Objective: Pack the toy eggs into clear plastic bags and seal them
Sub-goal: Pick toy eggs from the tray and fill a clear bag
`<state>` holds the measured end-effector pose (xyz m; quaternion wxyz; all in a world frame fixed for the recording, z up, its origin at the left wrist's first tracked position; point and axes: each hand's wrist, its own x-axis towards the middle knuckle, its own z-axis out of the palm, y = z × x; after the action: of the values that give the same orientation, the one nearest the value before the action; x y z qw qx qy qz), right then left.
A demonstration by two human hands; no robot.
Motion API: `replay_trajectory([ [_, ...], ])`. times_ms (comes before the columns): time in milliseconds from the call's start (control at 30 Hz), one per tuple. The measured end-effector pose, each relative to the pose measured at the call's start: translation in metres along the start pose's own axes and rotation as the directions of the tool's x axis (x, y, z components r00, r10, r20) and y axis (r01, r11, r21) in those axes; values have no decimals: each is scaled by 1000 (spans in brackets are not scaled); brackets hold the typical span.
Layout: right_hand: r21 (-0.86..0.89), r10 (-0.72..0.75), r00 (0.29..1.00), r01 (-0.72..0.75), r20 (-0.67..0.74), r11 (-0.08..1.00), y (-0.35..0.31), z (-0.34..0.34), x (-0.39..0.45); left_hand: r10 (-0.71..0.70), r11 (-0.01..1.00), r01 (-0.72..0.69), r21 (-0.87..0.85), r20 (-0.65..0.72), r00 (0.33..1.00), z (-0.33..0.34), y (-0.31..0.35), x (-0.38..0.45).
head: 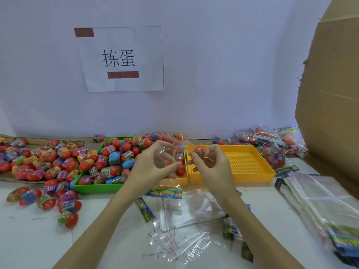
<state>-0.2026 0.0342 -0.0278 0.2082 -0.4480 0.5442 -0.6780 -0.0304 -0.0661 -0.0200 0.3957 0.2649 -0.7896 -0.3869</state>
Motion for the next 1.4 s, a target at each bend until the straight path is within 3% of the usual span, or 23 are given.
replay_trajectory([
  [100, 22, 39, 999, -39, 2, 999, 2, -2, 1, -11, 1000, 11, -10, -14, 1000, 1, 2, 1],
  [200, -19, 37, 999, -37, 7, 999, 4, -3, 3, -51, 986, 51, -158, 2, 999, -4, 6, -1],
  [333, -153, -11, 1000, 15, 28, 988, 8, -2, 2, -95, 926, 145, -350, 157, 983, -7, 10, -2],
  [467, -212, -49, 996, 64, 74, 975, 10, 1, -1, -71, 945, 156, -287, 287, 955, -1, 11, -4],
  [633, -330, -104, 990, 132, 99, 935, 10, -3, 1, -69, 974, 98, -206, 141, 988, 2, 9, -2],
  [733, -451, -131, 990, 139, 50, 882, 8, -9, 4, -98, 977, 121, -178, 135, 986, 1, 8, -3],
  [833, -507, -176, 981, 113, -78, 855, 2, -23, 9, -100, 981, 150, -124, 341, 935, -6, 9, -4],
  [933, -306, -82, 975, 16, -205, 952, -5, -39, 14, -96, 984, 161, -73, 544, 833, -3, 12, -5],
  [1033, 35, 100, 979, -95, -180, 995, -16, -42, 12, -67, 990, 127, -63, 582, 811, 6, 12, -6],
  [1200, 255, 119, 990, -98, -70, 962, -28, -34, 8, -62, 975, 166, -146, 537, 841, 12, 9, -7],
  [1300, 495, 75, 995, -99, 68, 863, -33, -31, 8, -69, 975, 152, -160, 434, 898, 17, 11, -8],
  [1400, 459, -41, 978, -59, 206, 887, -35, -30, 4, -48, 970, 129, -206, 359, 932, 20, 13, -9],
])
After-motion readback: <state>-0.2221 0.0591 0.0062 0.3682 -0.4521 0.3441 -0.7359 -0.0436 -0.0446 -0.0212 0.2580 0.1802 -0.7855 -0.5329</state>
